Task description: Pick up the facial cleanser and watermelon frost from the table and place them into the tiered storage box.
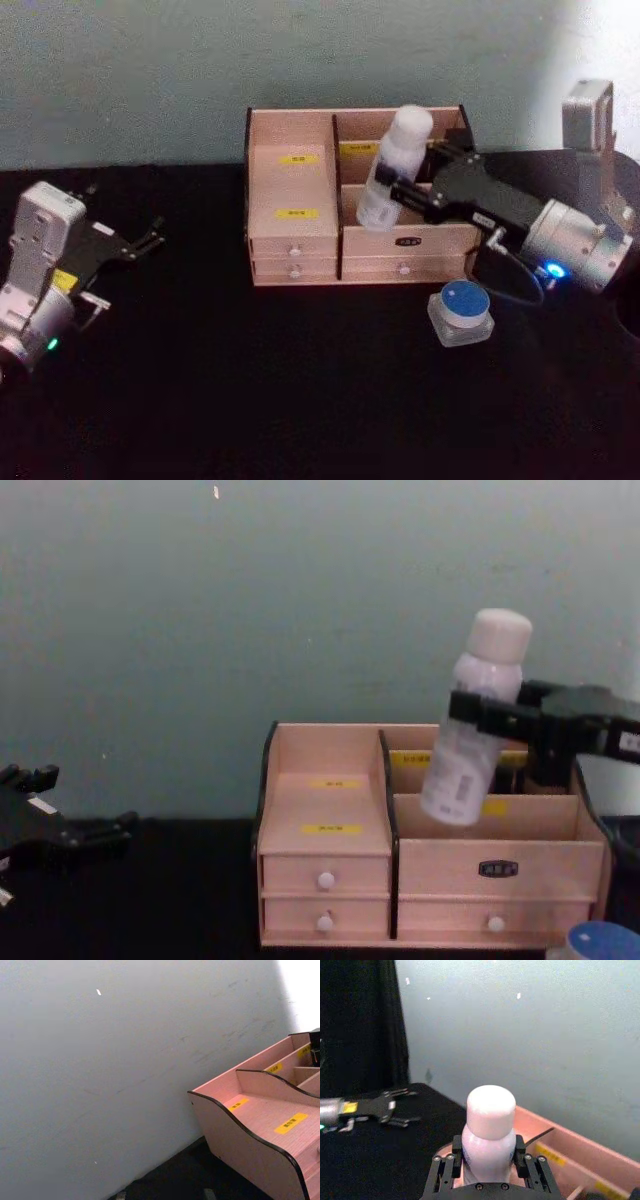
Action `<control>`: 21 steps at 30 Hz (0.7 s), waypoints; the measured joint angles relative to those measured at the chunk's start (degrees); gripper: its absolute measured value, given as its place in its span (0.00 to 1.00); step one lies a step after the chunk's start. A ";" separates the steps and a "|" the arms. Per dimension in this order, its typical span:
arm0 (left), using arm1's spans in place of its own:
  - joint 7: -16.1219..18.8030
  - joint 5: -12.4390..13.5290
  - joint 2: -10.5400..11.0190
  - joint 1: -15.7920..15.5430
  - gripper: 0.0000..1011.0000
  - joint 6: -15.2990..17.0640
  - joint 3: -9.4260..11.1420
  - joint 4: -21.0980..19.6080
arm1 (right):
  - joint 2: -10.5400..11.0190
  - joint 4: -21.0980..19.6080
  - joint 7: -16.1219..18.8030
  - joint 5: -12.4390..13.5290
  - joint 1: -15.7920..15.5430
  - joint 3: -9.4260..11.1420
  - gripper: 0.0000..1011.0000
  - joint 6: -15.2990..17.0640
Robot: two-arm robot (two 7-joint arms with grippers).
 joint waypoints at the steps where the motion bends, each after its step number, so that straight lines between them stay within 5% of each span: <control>1: 0.00 0.00 0.00 0.00 0.99 0.00 0.00 0.00 | -0.19 0.32 -0.30 -0.19 0.36 0.03 0.59 -0.11; 21: 0.00 0.00 0.00 0.00 0.99 0.00 0.00 0.00 | -6.38 14.13 -2.51 -5.91 10.16 -0.37 0.59 -3.70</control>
